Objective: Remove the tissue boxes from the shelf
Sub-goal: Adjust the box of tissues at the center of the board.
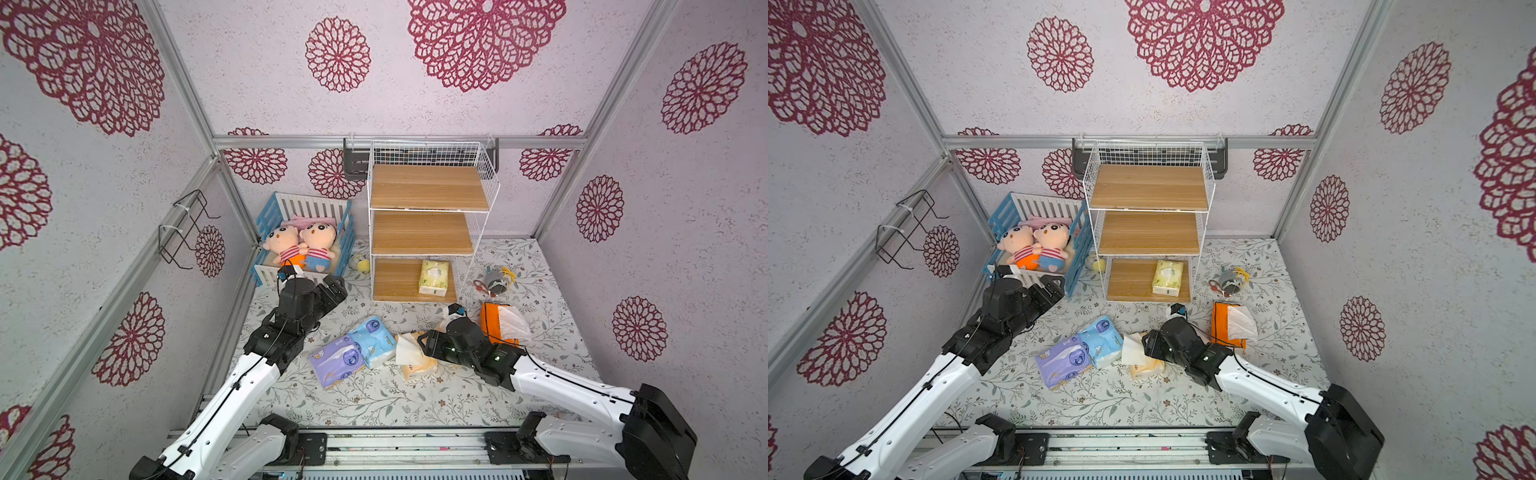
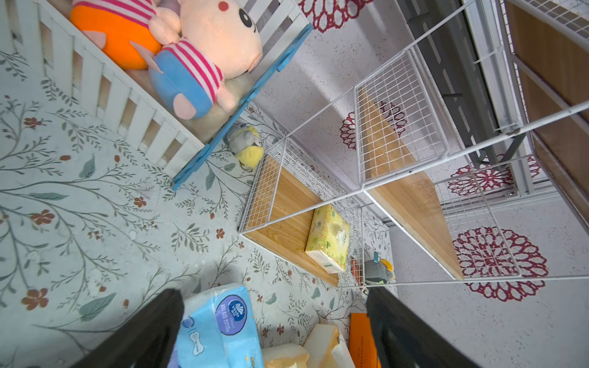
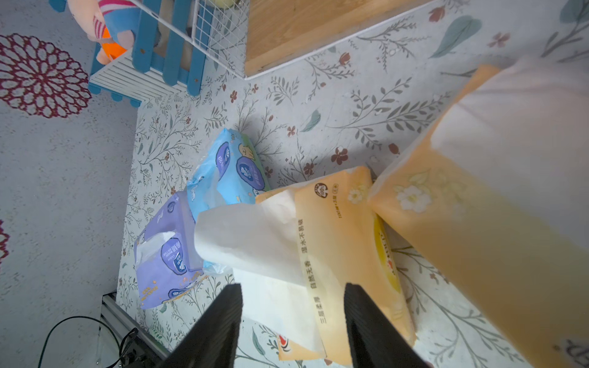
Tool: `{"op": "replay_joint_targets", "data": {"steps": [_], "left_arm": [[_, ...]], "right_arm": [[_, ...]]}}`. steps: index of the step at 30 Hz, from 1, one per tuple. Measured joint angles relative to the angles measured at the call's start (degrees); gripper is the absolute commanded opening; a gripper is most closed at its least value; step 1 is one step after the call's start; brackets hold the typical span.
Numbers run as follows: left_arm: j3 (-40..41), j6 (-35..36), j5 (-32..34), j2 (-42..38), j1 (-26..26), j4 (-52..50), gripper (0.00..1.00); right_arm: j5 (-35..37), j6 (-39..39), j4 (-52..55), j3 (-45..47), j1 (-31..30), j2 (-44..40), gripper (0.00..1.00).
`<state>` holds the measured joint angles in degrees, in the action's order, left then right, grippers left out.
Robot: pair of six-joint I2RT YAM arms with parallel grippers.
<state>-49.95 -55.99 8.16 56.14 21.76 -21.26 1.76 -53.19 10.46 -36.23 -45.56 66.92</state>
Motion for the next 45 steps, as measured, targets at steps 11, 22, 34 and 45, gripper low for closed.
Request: {"op": "replay_joint_targets", "data": {"steps": [11,22,34,45], "left_arm": [[0.1,0.5,-3.6,-0.2,0.0,-3.5,0.97],[0.3,-0.8,-7.5,1.6,0.1,-4.0,0.97],[0.3,-1.4,-8.1,3.5,1.1,-4.1,0.97],[0.3,-2.1,-7.1,3.5,3.1,-4.8,0.97]], "right_arm": [[-1.3,0.7,0.7,-3.7,2.0,7.0,0.57],[-5.0,2.6,-2.9,1.2,8.3,9.3,0.57],[-4.0,7.2,-5.4,2.8,10.8,9.8,0.57],[3.3,13.7,3.5,0.1,12.5,8.9,0.57]]}}
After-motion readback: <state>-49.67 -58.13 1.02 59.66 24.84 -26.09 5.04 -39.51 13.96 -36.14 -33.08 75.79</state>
